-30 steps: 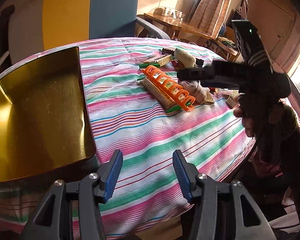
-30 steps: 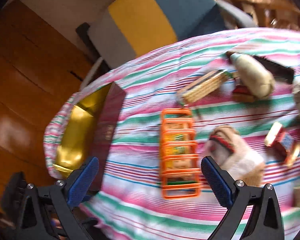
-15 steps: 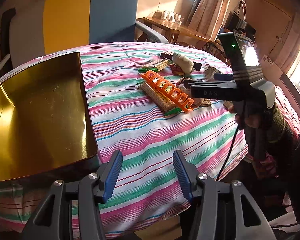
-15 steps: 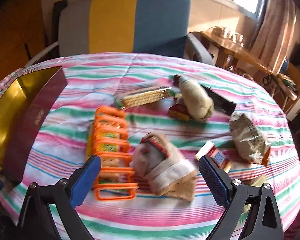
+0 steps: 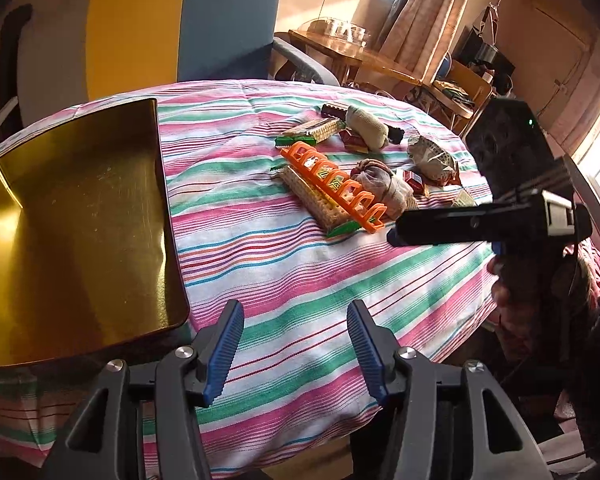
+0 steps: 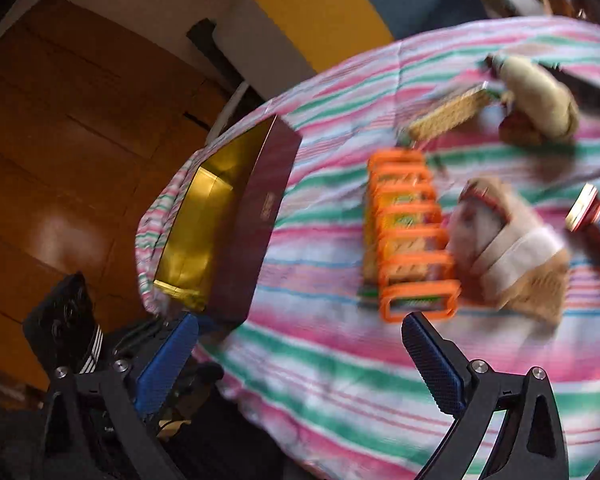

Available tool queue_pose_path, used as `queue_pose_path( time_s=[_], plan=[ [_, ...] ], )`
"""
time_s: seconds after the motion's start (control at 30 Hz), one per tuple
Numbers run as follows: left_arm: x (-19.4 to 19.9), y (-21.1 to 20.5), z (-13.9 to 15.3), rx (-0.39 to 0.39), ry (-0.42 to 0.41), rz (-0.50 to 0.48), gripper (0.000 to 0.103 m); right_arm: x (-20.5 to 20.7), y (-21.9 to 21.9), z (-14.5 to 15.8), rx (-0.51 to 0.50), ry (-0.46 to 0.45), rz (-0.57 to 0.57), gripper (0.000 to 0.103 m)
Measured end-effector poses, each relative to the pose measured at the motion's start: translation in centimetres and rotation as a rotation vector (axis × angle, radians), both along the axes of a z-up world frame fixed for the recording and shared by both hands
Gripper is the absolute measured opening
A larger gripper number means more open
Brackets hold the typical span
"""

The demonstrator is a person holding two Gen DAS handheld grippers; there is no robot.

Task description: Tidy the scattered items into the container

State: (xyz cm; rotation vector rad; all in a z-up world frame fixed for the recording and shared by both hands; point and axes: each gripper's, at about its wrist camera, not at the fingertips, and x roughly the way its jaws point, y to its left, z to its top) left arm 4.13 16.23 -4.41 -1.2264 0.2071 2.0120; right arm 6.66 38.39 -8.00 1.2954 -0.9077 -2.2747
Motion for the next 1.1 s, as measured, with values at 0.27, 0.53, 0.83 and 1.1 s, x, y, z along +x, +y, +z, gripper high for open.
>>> queue_pose_path(
  time_s=[0.27,0.53,0.83,1.1],
  plan=[
    [-0.4,-0.9,-0.1,0.0,-0.003,0.029,0.055,-1.5,-1.2,-2.8,0.024,0.025,-0.161,0.103],
    [-0.9,-0.3,-0.8,-0.01,-0.033,0.025,0.055,-5.0,3.9,0.1,0.099,0.114,-0.27,0.103],
    [-2.5,4.0,0.0,0.011,-0.048,-0.014,0.055,-8.4,11.7,0.4,-0.026,0.072,-0.403,0.103],
    [-6.9,11.7,-1.2,-0.015,-0.082,-0.02,0.055,-1.0,10.8,1.5,-0.061,0.113,-0.37,0.103]
  ],
)
